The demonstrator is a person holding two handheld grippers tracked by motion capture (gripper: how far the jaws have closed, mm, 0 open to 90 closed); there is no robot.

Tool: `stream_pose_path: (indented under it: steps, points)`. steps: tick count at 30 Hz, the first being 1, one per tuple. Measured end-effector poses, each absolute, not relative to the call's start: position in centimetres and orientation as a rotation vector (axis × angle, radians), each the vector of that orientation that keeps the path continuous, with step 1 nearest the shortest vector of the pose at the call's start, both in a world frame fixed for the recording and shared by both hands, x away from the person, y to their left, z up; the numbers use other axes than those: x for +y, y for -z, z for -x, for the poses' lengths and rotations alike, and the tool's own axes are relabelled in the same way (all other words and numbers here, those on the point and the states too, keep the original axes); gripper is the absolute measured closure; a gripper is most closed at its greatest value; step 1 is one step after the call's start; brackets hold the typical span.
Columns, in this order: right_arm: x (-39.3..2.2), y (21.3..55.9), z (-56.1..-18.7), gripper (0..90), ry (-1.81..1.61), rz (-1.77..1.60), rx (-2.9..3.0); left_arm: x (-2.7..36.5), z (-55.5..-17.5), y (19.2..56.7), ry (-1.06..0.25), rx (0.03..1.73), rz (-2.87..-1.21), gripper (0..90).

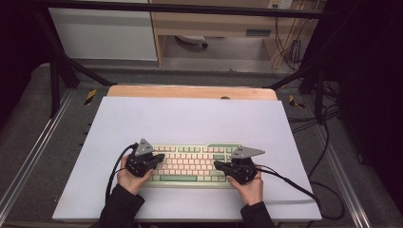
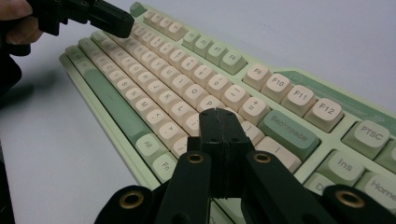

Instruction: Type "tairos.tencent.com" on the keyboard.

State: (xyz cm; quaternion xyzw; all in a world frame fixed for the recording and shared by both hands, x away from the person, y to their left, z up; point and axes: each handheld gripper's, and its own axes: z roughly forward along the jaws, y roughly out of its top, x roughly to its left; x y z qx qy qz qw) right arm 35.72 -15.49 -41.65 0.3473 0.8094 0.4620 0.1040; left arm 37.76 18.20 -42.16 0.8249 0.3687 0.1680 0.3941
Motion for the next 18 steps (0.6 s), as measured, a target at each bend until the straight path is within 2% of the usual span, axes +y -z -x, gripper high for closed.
stream_pose_path:
  steps: [18]
  points:
    - [-15.47,41.64,-35.64,90.0,-1.368,-1.024,2.387,17.9,-37.85,42.98,-0.413,0.933,-2.115,90.0]
